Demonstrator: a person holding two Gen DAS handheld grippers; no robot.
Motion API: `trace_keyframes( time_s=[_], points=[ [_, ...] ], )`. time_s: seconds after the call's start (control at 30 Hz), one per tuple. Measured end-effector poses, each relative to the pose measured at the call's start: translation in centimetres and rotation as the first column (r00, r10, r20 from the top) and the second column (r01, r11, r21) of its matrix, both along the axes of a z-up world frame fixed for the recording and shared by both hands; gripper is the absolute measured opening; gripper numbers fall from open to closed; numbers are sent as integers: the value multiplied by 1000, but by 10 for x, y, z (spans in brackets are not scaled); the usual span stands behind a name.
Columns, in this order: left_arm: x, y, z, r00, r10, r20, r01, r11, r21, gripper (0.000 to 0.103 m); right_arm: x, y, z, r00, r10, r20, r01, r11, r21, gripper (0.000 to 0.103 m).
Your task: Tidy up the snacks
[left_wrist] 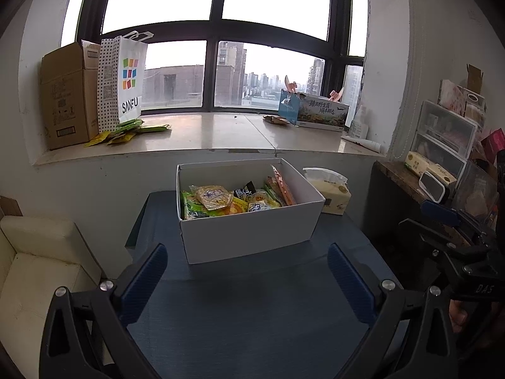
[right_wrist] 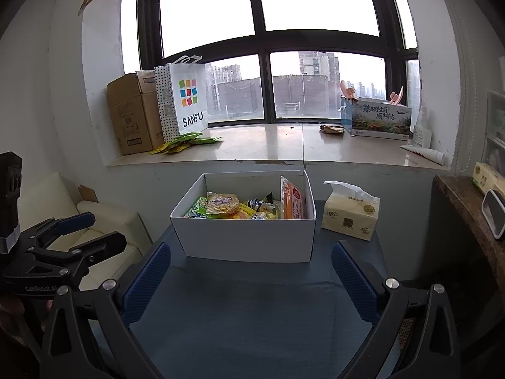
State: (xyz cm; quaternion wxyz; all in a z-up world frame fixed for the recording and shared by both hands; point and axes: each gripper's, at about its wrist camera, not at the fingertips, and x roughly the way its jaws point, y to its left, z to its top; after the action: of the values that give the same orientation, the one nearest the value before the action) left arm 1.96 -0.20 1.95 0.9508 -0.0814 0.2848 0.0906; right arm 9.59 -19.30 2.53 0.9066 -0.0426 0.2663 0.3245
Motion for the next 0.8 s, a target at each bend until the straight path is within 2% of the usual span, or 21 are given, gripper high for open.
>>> trace_keyframes(
  time_s=[0.8],
  points=[
    [0, 0, 0, 1000, -4, -6, 4, 1000, 6, 103, 0, 0, 0, 1000, 3, -3, -3, 1000, 0, 103]
  ],
)
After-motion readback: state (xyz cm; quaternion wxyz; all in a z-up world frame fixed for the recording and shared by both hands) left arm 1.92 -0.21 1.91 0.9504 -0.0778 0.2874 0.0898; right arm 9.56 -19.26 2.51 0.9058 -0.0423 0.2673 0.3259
